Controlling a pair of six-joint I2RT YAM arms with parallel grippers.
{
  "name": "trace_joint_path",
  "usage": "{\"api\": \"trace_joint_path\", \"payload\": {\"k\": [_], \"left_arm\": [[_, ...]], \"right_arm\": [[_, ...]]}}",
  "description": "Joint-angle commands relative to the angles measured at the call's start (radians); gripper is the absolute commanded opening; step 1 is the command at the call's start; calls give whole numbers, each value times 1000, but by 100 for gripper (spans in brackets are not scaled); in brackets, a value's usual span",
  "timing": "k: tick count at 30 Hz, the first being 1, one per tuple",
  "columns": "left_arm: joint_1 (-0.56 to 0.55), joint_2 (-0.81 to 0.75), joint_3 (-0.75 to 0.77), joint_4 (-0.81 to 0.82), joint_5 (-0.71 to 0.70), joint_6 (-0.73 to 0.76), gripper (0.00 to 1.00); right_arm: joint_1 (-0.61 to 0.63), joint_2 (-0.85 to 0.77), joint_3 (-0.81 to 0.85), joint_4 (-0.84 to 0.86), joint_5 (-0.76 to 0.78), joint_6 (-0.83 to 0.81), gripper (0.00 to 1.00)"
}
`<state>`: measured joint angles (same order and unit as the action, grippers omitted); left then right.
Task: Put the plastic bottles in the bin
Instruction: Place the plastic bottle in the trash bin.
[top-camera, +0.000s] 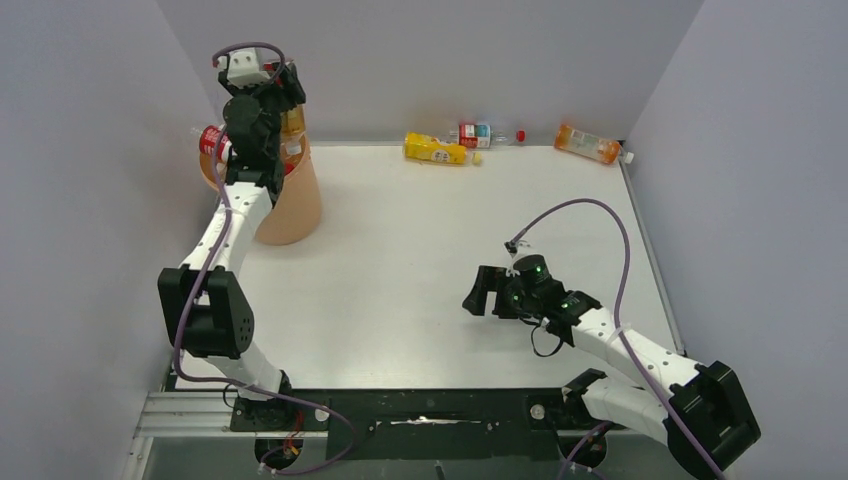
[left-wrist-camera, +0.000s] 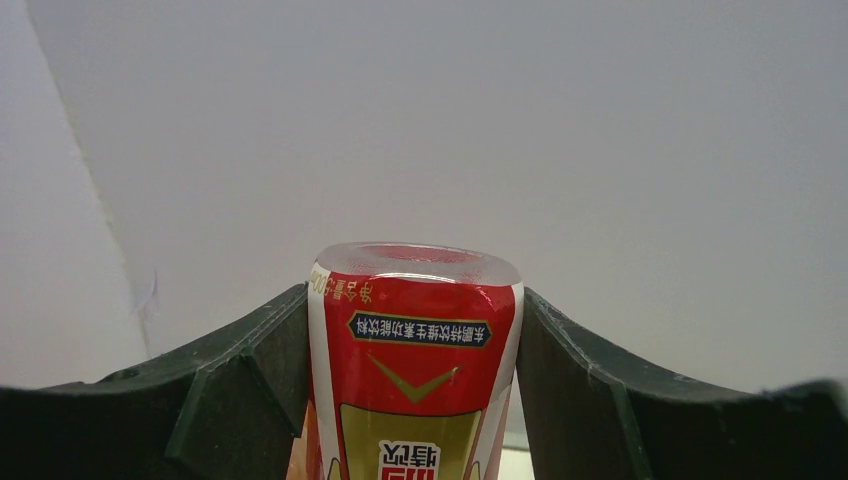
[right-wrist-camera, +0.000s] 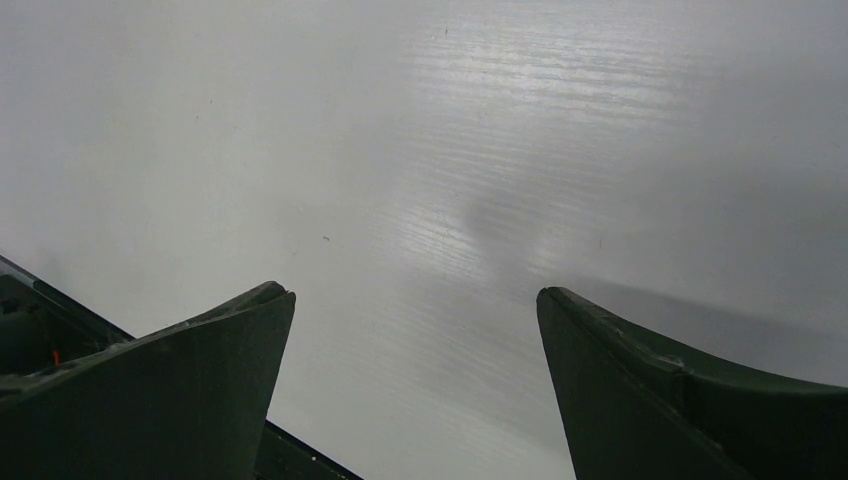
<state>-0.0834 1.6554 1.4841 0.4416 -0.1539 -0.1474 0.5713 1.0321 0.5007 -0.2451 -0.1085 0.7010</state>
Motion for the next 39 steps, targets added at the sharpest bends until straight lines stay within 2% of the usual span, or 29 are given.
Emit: {"api": "trace_joint_path", "payload": {"k": [1,6,15,25,33,39], "left_arm": [[13,4,-2,232,-59,34,50],[13,30,-41,302,-59,59,49],[11,2,-233,471,-68,77,49],[11,-58,-312,427,-31,25,54],[12,-81,-291,353,-13,1,80],[11,-87,-220,270,-3,-11,84]], "right_arm": [[9,0,-8,22,-3,19,98],[9,27,6,22,-6,8,98],[10,29,-1,26,-12,5,98],[10,-1,-21,27,-10,12,98],[11,-38,-24,6,-9,9,98],[10,-66,-19,-10,-8,8,98]]}}
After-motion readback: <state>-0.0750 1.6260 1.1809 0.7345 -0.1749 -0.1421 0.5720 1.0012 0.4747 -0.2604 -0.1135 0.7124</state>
